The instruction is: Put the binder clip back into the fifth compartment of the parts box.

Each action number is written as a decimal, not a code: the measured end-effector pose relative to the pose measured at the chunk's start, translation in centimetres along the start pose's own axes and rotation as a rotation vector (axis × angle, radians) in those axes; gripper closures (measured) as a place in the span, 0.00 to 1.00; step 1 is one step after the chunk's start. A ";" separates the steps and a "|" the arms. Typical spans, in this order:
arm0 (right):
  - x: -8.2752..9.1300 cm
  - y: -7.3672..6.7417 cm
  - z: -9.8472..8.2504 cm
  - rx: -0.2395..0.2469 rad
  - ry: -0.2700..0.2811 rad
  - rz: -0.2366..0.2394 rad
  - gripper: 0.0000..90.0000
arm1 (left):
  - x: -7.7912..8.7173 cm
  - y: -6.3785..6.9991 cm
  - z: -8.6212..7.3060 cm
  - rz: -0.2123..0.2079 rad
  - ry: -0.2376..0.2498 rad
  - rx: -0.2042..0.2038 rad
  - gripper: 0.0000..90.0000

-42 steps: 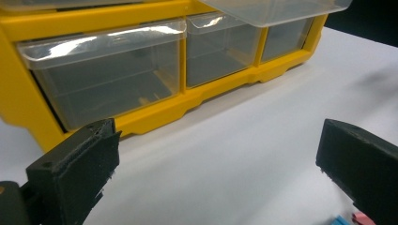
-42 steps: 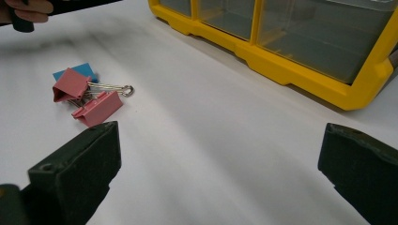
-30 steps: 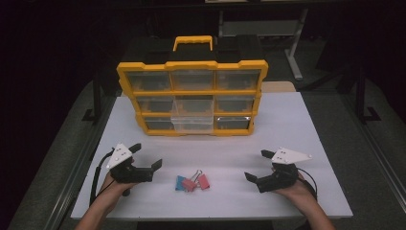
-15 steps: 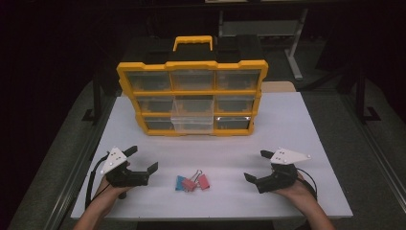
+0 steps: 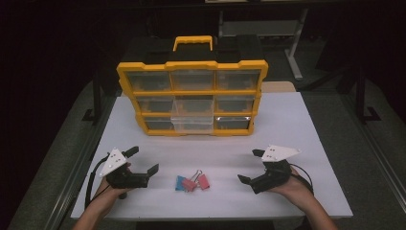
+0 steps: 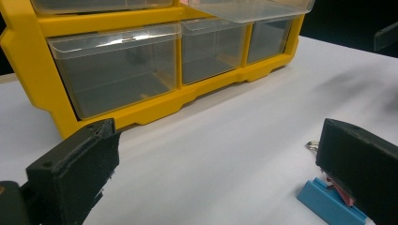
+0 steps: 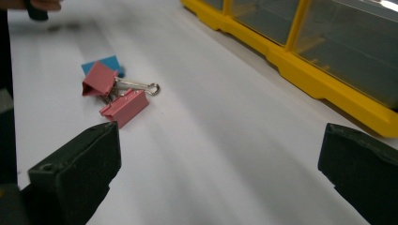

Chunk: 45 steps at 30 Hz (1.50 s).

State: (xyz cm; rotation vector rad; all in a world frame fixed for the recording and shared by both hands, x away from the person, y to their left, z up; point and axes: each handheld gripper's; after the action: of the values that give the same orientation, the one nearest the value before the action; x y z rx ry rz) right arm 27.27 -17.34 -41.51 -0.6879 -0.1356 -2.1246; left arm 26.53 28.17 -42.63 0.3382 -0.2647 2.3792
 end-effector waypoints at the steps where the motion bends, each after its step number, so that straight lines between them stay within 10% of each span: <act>1: -0.1 0.0 0.2 0.004 -0.011 0.012 0.00 | 0.0 0.0 0.0 0.001 -0.002 0.004 0.00; 45: -5.2 -2.0 4.9 0.123 -0.129 0.238 0.06 | -0.2 0.4 0.0 -0.024 -0.005 0.006 0.00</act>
State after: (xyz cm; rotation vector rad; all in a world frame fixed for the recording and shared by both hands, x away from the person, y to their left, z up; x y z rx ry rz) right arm 30.23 -10.75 -39.80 -0.7297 -0.2409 -1.8295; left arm 26.46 27.76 -42.72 0.3486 -0.2543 2.3566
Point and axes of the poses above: each handheld gripper's, and its own axes: x roughly backward along the jaws, z roughly out of its top, y roughly to its right, and after that the axes turned 7 degrees about -x, right-handed
